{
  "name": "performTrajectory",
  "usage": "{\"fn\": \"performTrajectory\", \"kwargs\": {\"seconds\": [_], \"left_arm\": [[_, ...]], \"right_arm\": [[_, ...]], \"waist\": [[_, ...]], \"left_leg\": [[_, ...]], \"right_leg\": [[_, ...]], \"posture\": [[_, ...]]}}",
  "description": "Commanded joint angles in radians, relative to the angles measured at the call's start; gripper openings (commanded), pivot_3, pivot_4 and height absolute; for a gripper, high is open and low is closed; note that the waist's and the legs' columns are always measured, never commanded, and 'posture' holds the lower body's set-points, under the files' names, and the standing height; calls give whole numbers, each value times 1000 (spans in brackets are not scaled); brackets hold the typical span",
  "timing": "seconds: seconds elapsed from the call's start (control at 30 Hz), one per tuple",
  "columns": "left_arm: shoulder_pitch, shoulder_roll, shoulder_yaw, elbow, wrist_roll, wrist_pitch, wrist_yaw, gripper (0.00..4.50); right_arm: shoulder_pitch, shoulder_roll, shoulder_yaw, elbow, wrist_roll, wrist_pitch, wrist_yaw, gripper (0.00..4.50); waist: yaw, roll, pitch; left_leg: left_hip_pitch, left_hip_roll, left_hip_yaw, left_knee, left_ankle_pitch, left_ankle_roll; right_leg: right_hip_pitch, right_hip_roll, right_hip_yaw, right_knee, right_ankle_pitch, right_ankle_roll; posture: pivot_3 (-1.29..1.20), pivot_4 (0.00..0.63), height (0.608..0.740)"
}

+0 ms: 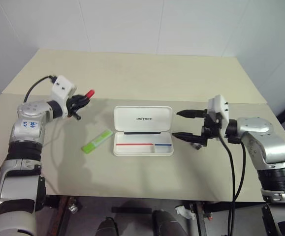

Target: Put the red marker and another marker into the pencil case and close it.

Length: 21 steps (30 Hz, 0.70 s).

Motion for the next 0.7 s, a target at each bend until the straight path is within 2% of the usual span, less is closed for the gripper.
{"fn": "performTrajectory", "kwargs": {"seconds": [0.03,0.23,0.4,0.5,0.7], "left_arm": [[-44,0,9,-117,-52,-28,-85,620],[-79,-54,-36,-252,-109,-16,-219,620],[-81,-87,-98,-343,-135,76,-293,620],[-90,-106,-163,-387,-156,189,-354,620],[-83,-166,-258,-361,-137,244,-417,620]], "right_arm": [[36,-21,-91,19,55,2,-7,4500],[155,-36,-146,60,34,-107,17,4500],[200,-47,-138,60,9,-153,5,4500],[220,-35,-139,32,7,-160,-26,4500],[255,-41,-144,12,4,-176,-56,4500]], "waist": [[0,0,0],[0,0,0],[-11,0,0],[-15,0,0],[-7,0,0]], "left_leg": [[0,0,0,0,0,0],[0,0,0,0,0,0],[1,0,1,1,0,0],[2,0,1,2,0,1],[1,0,0,4,1,2]], "right_leg": [[0,0,0,0,0,0],[0,0,0,0,0,0],[1,0,1,0,0,1],[1,0,1,1,0,1],[2,0,2,1,0,1]], "posture": [[0,150,740],[0,150,740],[0,150,740],[0,150,740],[0,150,740]]}}
